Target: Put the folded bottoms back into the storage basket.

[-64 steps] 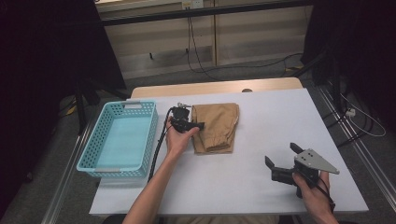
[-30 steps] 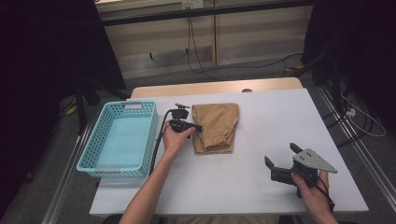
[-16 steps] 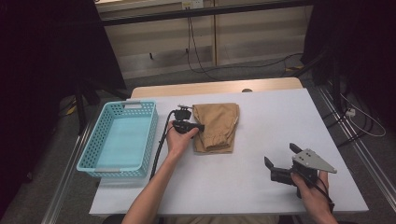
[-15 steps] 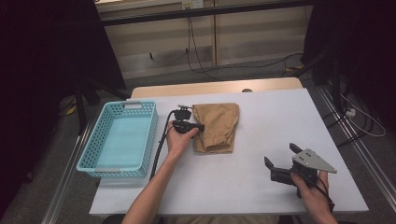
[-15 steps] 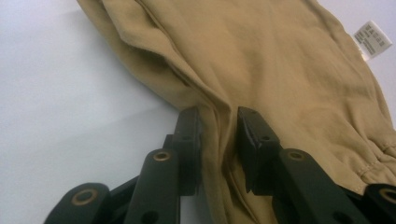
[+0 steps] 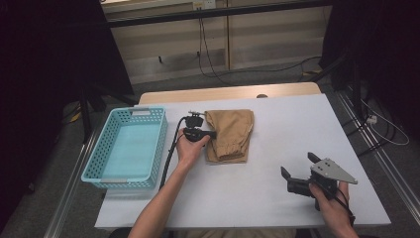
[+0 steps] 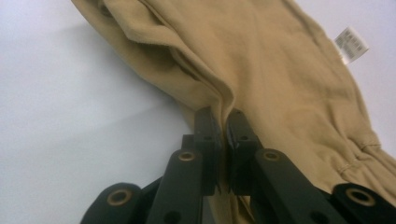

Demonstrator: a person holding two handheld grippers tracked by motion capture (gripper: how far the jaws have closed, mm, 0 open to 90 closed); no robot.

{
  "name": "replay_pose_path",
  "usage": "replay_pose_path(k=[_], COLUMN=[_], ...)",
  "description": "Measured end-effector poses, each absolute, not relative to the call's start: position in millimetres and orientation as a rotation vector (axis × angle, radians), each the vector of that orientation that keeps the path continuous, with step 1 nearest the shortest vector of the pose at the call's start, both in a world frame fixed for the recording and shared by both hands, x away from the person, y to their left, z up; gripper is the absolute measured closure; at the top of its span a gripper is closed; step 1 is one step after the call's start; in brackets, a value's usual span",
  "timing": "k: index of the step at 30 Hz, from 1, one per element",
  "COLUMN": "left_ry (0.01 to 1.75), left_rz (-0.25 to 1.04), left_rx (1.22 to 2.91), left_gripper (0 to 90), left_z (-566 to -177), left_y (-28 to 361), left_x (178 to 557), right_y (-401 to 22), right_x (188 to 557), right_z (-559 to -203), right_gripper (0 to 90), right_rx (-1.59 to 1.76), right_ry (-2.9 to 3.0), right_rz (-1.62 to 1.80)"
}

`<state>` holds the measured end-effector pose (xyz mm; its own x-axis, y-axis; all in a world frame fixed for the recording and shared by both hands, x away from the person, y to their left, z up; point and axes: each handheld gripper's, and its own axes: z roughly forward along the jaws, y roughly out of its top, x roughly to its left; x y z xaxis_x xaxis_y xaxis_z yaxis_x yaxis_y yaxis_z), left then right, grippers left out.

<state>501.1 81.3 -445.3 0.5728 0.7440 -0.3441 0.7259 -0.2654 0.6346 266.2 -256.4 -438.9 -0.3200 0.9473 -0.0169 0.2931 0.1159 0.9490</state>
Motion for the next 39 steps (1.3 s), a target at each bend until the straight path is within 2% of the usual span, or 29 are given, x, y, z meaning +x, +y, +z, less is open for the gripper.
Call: replay_pose_path(k=[17,39], left_ry=[1.118,1.029], left_rz=[-0.008,0.061], left_rx=[1.9,1.878], left_gripper=[85.7,86.0], left_z=[-424.5,-385.7], left_y=[88.9,104.4], left_x=[495.2,487.5], right_y=[-255.8,-256.2], right_x=[266.1,265.8], right_z=[-438.9,-438.7], right_gripper=[2.4,2.4], right_rx=[1.21,1.213], right_ry=[1.717,1.711], right_rz=[1.222,1.222])
